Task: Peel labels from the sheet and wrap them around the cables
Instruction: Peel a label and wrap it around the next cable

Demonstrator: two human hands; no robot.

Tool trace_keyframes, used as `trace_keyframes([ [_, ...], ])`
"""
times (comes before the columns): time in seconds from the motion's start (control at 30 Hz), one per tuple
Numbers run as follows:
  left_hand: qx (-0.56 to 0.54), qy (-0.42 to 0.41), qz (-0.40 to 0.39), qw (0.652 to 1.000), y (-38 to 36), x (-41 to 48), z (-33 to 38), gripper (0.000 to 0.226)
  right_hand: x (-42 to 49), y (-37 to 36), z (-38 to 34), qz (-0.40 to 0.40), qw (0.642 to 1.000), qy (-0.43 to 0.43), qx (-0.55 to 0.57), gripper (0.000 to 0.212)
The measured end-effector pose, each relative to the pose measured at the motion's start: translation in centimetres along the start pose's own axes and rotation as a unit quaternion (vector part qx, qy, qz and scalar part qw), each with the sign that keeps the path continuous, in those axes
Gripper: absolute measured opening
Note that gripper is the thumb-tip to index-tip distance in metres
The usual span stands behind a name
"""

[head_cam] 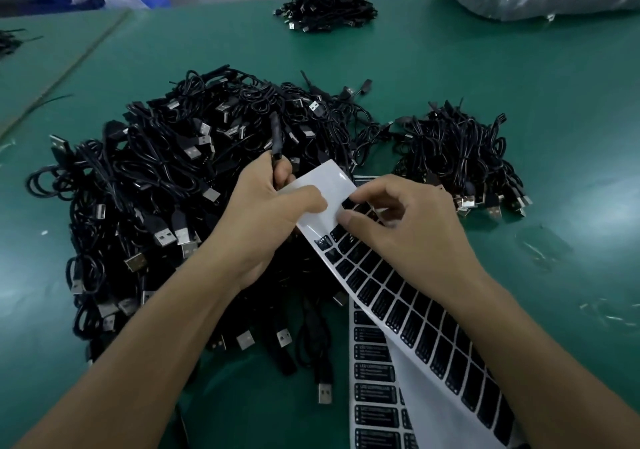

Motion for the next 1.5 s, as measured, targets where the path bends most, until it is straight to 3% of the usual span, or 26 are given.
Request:
trace_keyframes([
  [0.17, -0.001, -0.011, 0.002, 1.000, 0.0, 0.1, -0.1, 0.042, -0.1, 0.5, -0.5, 0.059, 0.996, 0.026, -0.054, 0.017],
  [0.5, 0.018, -0.033, -0.012, 0.999, -0.1, 0.1, -0.2, 0.043, -0.6, -0.1, -1.0, 0.043, 0.987, 0.037, -0.152, 0.019],
  [1.3, 0.023, -0.040, -0.009, 0.999, -0.1, 0.1, -0.3, 0.044, -0.7, -0.7, -1.8, 0.039, 0.980, 0.066, -0.185, 0.016],
  [1.5, 0.035, -0.036, -0.005, 0.999, 0.2, 0.4, -0.5, 0.049, -0.7, -0.6, -1.7, 0.039, 0.986, 0.068, -0.147, 0.015],
])
Point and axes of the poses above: each hand's wrist, its own x-axis towards the middle knuckle, its own y-axis out of the back of the hand, z = x × y, the point moved 5 cm from there along x, towards the middle knuckle, and after that the axes turned 2 degrees about -x, right-handed, at the moved point
